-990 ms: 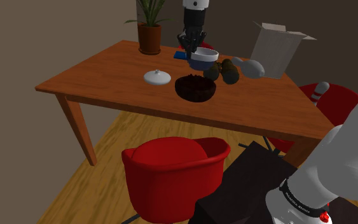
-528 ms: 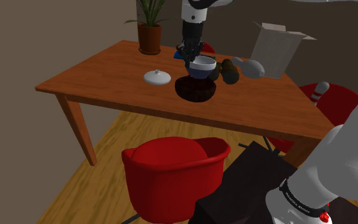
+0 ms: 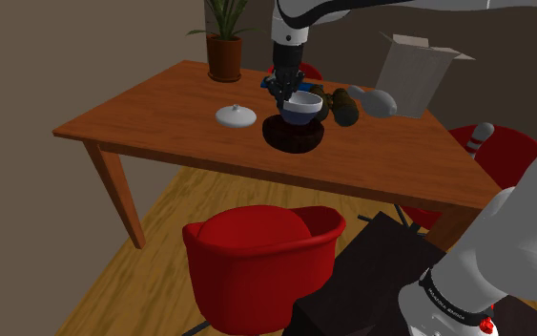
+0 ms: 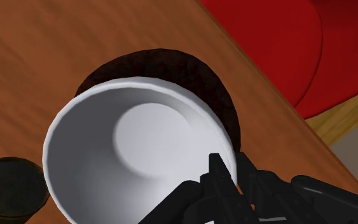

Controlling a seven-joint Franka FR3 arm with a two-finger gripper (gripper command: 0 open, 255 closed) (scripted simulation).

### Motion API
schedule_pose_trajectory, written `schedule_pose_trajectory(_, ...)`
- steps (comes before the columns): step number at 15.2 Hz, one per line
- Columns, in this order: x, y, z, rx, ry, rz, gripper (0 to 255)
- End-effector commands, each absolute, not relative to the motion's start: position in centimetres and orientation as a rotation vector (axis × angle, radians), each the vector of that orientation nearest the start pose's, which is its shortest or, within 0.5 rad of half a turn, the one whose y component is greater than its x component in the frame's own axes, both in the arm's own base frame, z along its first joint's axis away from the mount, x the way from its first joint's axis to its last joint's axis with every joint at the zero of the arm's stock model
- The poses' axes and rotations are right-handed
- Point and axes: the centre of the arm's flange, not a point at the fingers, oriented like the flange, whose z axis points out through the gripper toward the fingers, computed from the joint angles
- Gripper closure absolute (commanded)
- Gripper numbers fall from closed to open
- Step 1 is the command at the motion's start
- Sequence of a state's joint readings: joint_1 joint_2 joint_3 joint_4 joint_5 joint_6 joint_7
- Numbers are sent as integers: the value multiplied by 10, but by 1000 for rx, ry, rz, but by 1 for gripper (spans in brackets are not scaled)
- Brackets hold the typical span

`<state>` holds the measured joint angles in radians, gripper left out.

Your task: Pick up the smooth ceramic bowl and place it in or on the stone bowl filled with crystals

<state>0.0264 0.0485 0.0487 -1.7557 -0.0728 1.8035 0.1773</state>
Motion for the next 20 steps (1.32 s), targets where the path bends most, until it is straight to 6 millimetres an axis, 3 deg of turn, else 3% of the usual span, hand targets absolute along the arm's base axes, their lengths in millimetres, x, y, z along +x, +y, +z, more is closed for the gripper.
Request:
schedule_pose_trajectory(1,577,37,529,-3207,137,-14,255)
schedule_pose_trajectory(4,577,37,529,-3207,137,-14,255)
schedule_pose_trajectory(5,577,37,529,-3207,137,-14,0)
schedule_pose_trajectory(10,577,37,529,-3207,137,-14,0)
schedule_pose_trajectory(14,577,40,579,-3207,137,-14,0)
schedule_pose_trajectory(20,577,40,579,-3207,137,-14,0)
